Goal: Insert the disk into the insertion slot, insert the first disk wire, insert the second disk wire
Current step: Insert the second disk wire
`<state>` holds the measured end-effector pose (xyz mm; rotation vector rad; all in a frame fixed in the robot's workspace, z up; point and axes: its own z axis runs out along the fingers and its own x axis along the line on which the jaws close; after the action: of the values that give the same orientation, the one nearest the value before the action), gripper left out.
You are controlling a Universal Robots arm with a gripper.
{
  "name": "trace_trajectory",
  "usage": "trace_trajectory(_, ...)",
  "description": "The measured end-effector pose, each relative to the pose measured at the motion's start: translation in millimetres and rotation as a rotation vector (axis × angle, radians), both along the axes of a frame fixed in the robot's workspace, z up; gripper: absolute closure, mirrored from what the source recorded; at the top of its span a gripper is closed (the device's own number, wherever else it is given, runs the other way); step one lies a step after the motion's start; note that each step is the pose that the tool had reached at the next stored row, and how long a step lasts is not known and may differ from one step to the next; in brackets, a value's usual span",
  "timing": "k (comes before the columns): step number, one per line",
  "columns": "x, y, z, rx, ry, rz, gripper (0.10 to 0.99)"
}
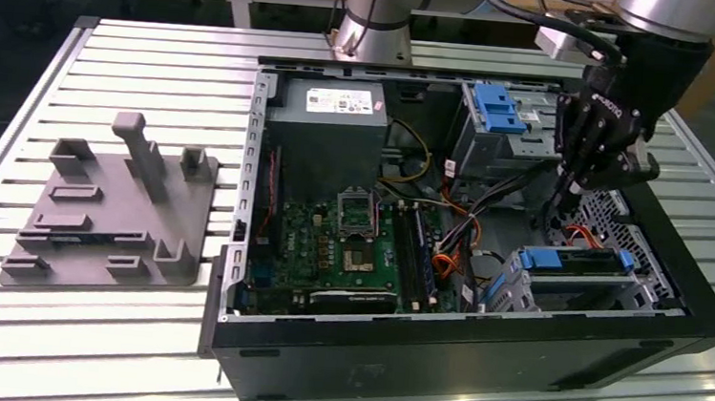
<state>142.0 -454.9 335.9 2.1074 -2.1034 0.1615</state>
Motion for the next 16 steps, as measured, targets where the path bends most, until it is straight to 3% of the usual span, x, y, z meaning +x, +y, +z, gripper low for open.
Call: trace_trajectory(16, 0.0, -22.3, 0.7, 0.069, 0.0000, 0.000, 0.941)
